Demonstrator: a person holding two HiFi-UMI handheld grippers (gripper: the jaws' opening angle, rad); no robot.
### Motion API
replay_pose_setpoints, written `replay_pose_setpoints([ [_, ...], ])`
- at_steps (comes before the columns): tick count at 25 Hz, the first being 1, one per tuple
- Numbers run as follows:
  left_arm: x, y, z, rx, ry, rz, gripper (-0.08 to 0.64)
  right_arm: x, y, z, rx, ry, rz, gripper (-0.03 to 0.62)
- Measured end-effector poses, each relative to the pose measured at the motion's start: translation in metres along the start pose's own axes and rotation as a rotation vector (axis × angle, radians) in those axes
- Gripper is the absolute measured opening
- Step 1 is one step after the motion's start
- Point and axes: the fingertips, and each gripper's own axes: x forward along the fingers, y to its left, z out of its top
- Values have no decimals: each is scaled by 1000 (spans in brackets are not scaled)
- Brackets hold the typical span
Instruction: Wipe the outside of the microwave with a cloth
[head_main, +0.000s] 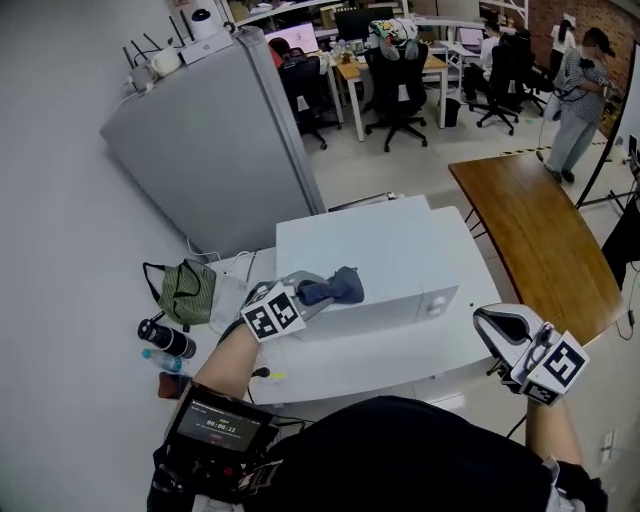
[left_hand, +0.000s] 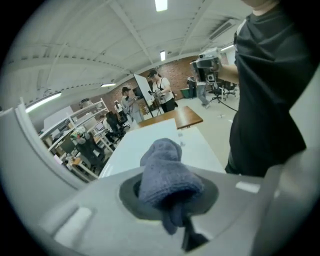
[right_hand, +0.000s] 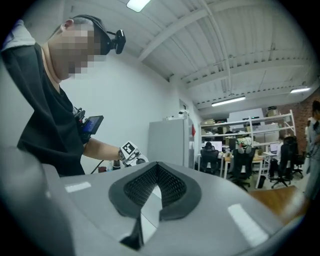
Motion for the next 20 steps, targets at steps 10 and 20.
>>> replay_pose_setpoints([
  [10,-50,-48,-96,-103,17,34,55,70,65,10,-25,15,148,5],
  [20,134,-65,75,85,55,-121,54,-74,-51,-6,3,-9,-52,5],
])
